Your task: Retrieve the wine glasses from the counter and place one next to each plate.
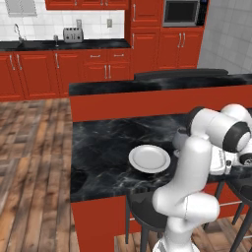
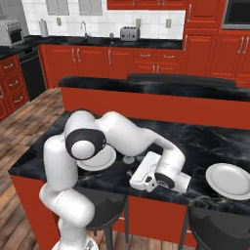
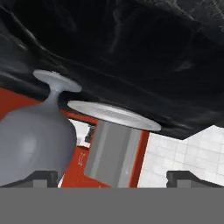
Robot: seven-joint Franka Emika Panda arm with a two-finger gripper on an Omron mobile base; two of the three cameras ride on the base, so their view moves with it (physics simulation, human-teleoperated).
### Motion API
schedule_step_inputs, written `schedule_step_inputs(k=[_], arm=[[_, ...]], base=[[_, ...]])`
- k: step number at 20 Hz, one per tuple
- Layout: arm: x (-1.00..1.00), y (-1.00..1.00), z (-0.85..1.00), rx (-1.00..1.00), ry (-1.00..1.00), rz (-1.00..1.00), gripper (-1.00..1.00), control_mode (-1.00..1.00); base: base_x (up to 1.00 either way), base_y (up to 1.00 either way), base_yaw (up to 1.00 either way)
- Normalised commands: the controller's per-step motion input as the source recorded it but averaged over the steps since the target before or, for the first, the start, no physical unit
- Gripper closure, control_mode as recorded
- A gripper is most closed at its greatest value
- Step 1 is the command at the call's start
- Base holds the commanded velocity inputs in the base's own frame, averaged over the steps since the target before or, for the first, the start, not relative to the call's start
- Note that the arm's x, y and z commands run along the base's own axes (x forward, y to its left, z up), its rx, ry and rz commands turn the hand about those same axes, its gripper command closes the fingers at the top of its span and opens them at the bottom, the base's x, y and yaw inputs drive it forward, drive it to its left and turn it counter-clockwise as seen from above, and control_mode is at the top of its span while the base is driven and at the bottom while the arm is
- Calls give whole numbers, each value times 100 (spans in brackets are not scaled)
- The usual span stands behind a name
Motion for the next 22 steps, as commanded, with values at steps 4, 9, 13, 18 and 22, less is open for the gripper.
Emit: schedule_step_inputs(k=[4,9,13,18,22], arm=[[-94,26,98,0,-25,0,-100,-100],[-77,39,100,0,-12,0,-100,-100],[-51,57,100,-2,-6,0,-100,-100],[-19,61,84,-1,0,0,-100,-100],[-45,58,65,0,-1,0,-100,-100]], base=[[0,0,0],[0,0,0],[0,0,0],[0,0,0],[0,0,0]])
